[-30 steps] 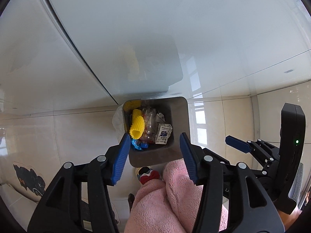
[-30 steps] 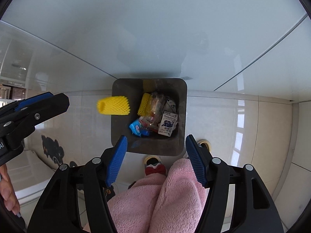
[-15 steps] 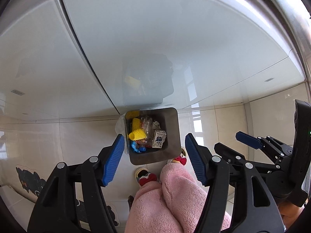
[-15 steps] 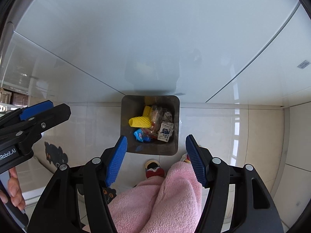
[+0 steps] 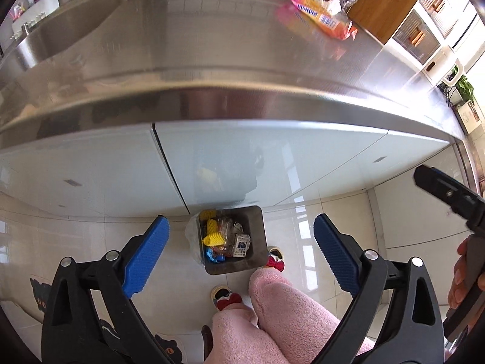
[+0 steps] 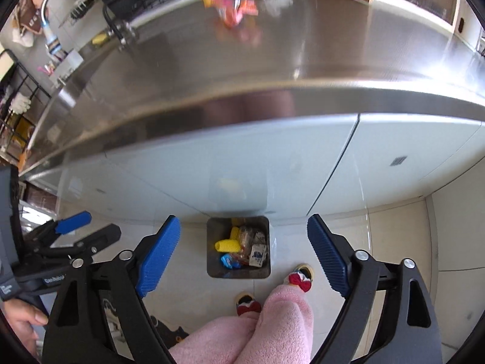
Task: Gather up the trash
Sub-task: 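Grasp the orange snack bag with the left gripper while the right grasps the white tissue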
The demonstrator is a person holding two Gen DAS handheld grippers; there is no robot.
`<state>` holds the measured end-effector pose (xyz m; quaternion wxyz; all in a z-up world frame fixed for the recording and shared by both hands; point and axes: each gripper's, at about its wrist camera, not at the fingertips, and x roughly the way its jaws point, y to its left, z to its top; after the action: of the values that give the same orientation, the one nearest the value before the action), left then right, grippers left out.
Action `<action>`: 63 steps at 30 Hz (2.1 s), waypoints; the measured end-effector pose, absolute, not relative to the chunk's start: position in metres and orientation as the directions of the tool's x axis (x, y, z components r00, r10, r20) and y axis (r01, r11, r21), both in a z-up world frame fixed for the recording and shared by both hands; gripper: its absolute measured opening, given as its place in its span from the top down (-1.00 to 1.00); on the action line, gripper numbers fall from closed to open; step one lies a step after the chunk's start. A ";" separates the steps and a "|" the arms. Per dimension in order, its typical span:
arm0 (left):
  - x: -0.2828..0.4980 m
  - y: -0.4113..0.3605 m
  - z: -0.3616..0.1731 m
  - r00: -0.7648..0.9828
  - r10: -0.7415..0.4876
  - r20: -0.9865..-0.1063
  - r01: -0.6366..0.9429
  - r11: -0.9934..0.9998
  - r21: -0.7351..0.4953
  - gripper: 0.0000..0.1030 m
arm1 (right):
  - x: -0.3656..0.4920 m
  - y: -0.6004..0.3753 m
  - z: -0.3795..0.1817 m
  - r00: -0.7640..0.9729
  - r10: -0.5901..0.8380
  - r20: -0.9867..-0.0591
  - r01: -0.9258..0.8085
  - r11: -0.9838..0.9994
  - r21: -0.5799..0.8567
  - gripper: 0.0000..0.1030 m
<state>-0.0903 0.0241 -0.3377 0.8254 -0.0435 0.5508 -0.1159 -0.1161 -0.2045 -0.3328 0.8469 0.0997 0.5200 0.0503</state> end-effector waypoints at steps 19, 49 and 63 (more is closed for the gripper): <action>0.050 -0.049 -0.236 0.521 -0.262 -0.813 0.209 0.962 -0.176 -0.84 | 0.012 -0.268 -0.241 0.626 0.192 -0.756 0.036 0.961 0.273 -0.93; 0.199 -0.132 -0.298 0.399 -0.191 -0.897 0.185 0.975 -0.125 0.18 | 0.241 -0.290 -0.312 0.513 0.231 -0.827 0.012 0.961 0.276 -0.09; 0.167 -0.116 -0.277 0.455 -0.192 -0.870 0.200 0.974 -0.110 0.97 | 0.214 -0.271 -0.296 0.537 0.211 -0.817 -0.064 0.976 0.211 0.56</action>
<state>0.1675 -0.1160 -0.2767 0.8528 0.0042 0.5093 -0.1149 0.2136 -0.2709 -0.2961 0.8731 0.0778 0.4748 0.0787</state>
